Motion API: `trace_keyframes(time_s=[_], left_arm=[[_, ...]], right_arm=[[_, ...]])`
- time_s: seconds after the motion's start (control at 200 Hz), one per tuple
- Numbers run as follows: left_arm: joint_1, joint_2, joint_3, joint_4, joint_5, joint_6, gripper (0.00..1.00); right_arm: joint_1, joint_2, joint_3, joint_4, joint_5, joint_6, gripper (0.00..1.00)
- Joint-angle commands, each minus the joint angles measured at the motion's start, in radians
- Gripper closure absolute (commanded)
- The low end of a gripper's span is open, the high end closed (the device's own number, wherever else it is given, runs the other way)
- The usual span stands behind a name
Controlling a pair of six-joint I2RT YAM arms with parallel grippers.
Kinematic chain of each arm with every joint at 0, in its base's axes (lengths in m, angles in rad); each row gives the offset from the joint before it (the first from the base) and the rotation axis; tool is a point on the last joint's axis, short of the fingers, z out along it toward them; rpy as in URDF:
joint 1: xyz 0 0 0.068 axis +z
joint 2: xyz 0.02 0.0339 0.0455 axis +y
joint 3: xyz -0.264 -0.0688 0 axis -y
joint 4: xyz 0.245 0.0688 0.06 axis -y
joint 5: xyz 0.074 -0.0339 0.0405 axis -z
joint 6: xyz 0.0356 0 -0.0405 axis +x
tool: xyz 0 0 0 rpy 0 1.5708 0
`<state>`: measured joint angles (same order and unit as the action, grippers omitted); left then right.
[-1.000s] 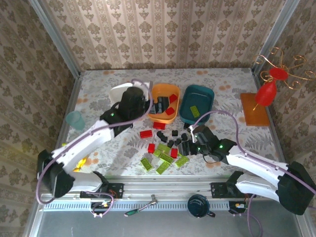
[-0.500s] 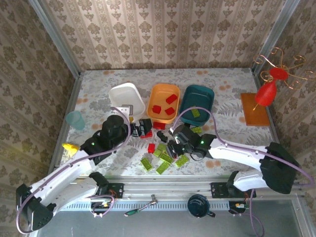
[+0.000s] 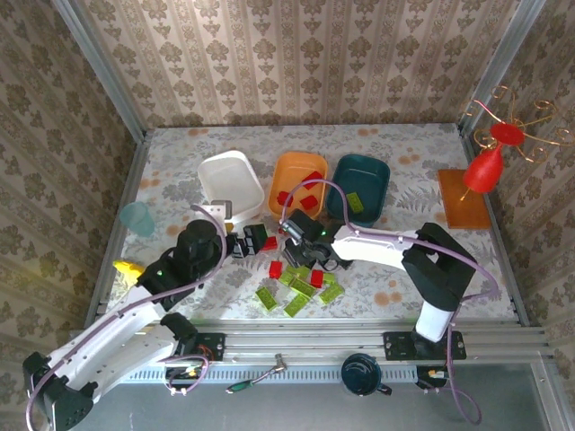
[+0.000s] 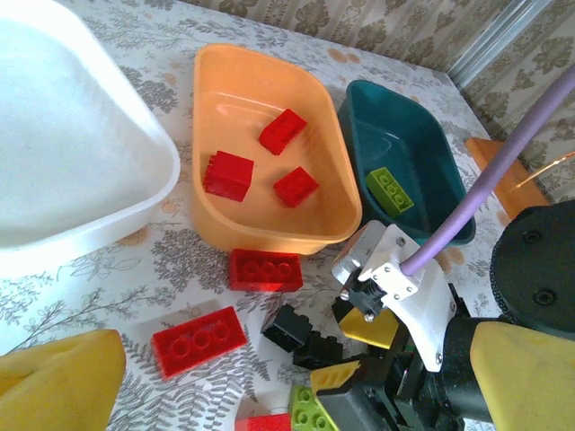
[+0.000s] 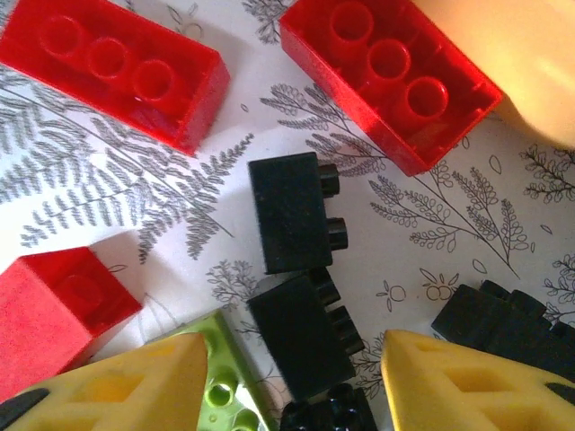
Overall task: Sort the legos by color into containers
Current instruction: Pick up the lego from the center of the table.
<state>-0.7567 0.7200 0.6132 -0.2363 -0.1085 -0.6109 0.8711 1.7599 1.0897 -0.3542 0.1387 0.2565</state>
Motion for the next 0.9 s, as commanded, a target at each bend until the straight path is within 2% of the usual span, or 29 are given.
trace_keyframes(time_s=[0.0,0.195,0.375,0.67,0.895], left_arm=[[0.015,-0.026,-0.018,-0.03,0.004,-0.026,0.0],[0.028,-0.058,-0.032,-0.04,-0.003,-0.034,0.0],[0.032,-0.073,-0.03,-0.051,-0.014,-0.035,0.0],[0.04,-0.07,-0.032,-0.058,-0.023,-0.05,0.0],[0.048,-0.099,-0.026,-0.098,-0.055,-0.04,0.0]], right_arm=[[-0.009,0.034,0.042,-0.061,0.041,-0.035,0.47],[-0.018,0.067,0.049,-0.06,0.007,-0.051,0.52],[-0.022,0.057,0.029,-0.035,-0.015,-0.058,0.67],[-0.038,-0.07,-0.041,0.039,-0.076,-0.08,0.84],[-0.038,-0.214,-0.029,0.039,-0.175,-0.072,0.87]])
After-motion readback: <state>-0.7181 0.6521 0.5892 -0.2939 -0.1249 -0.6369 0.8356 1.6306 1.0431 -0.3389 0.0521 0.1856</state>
